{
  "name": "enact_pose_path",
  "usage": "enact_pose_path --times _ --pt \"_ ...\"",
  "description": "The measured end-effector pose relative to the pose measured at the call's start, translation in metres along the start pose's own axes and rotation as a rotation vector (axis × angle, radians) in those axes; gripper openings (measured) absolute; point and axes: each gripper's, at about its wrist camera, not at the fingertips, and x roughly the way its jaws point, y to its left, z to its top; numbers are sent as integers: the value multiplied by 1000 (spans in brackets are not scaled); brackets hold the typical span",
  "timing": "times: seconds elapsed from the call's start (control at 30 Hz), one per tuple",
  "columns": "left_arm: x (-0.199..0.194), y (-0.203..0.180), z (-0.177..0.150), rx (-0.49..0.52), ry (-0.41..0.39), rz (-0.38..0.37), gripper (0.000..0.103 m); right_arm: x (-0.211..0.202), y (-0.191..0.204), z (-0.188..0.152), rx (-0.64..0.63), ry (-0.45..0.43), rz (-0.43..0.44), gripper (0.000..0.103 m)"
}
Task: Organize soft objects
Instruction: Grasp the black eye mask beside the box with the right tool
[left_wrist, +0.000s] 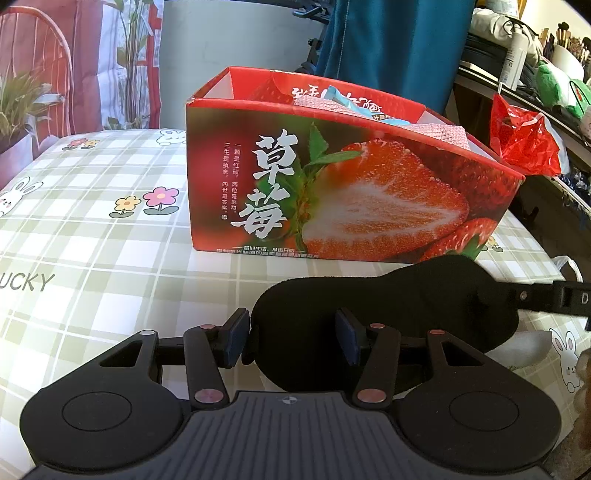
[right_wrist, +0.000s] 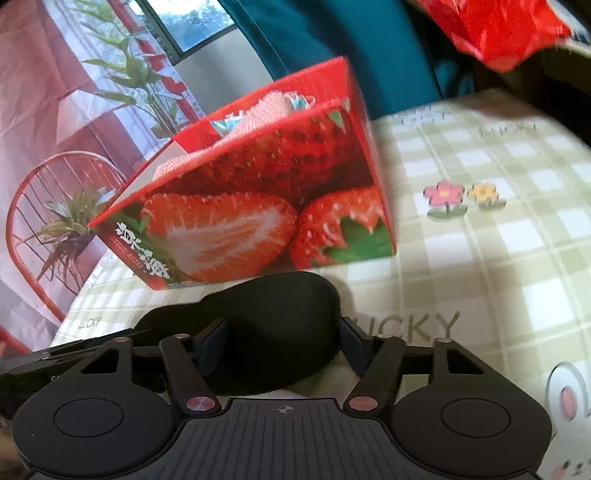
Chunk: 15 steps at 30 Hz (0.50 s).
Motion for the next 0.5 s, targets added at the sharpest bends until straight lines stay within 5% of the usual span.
enact_pose_path --times 0.17,0.5 --pt "0 0 0 -4 1 -2 55 -14 3 6 -58 -68 -43 25" --pt "-12 34 3 -198 2 -61 59 -26 8 1 -125 -118 -53 17"
